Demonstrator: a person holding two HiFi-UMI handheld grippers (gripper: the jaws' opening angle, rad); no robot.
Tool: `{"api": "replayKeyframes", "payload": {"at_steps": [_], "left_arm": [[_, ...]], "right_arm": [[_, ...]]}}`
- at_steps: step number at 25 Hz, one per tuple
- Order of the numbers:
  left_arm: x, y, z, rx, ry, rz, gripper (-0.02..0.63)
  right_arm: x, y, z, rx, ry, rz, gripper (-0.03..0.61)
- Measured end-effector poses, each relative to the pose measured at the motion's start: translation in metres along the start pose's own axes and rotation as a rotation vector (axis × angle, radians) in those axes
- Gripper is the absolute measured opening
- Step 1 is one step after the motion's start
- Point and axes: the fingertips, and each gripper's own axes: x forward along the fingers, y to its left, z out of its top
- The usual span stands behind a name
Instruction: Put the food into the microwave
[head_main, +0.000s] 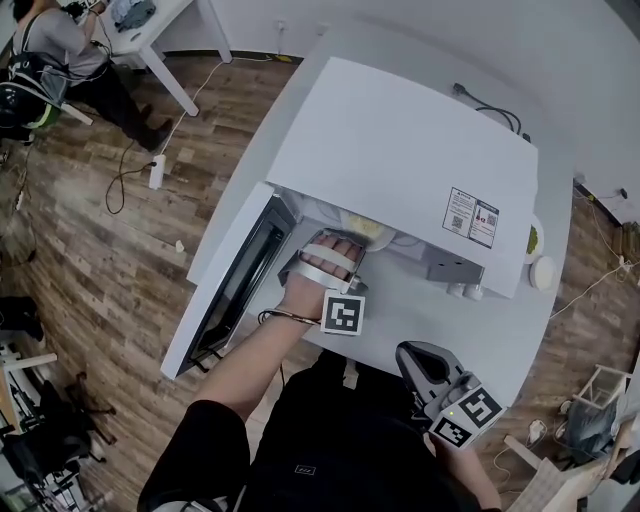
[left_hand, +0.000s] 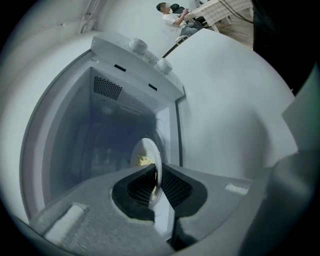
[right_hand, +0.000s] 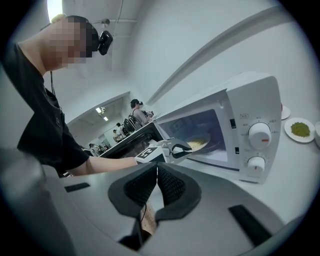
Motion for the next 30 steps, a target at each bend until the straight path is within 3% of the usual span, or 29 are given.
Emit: {"api": "replayKeyframes", "payload": {"at_steps": [2,5,9,14,16,19,21,24,30], "left_arm": [[0.007,-0.012,0.004,-0.062,-0.025,-0.085,0.031],[0.019,-0.013,-0.008,-0.005,0.038,-0.1,0.032],[0.022,-0.016,-0.011,-0.008,0.057,-0.112,0.044],[0.014,-0.019,-0.019,-0.07,0.081,-0.118,0.2],[0.005,-0.017,-0.018,-0.067,0.067,-0.086,0.206],[-0.006,-0.022,-0.006,-0.058,0.012,-0.079,0.201],[-0.007,-0.03,0.001,-0.06,-0.018,-0.096,0.134],[-0.002,-0.03,-0.002,-0.045,-0.005,-0.094,0.074],[0.018,-0.007,-0.005,-0.032,0.014,-0.066,0.031]], "right_arm": [[-0.002,0.001,0.001,-0.002,-0.002,-0.006,0.017],[-0.004,0.001,0.003,-0.006,-0.003,-0.014,0.017],[-0.004,0.003,0.007,-0.003,-0.012,-0.011,0.017],[0.002,0.01,0.007,-0.008,-0.006,0.018,0.017],[0.004,0.011,0.007,-0.011,-0.003,0.026,0.017],[0.005,0.01,0.007,-0.008,0.0,0.028,0.017],[0.006,0.01,0.006,-0.008,0.002,0.029,0.017],[0.006,0.012,0.004,-0.008,0.007,0.032,0.016],[-0.001,0.007,0.001,0.003,0.006,0.003,0.016]]}}
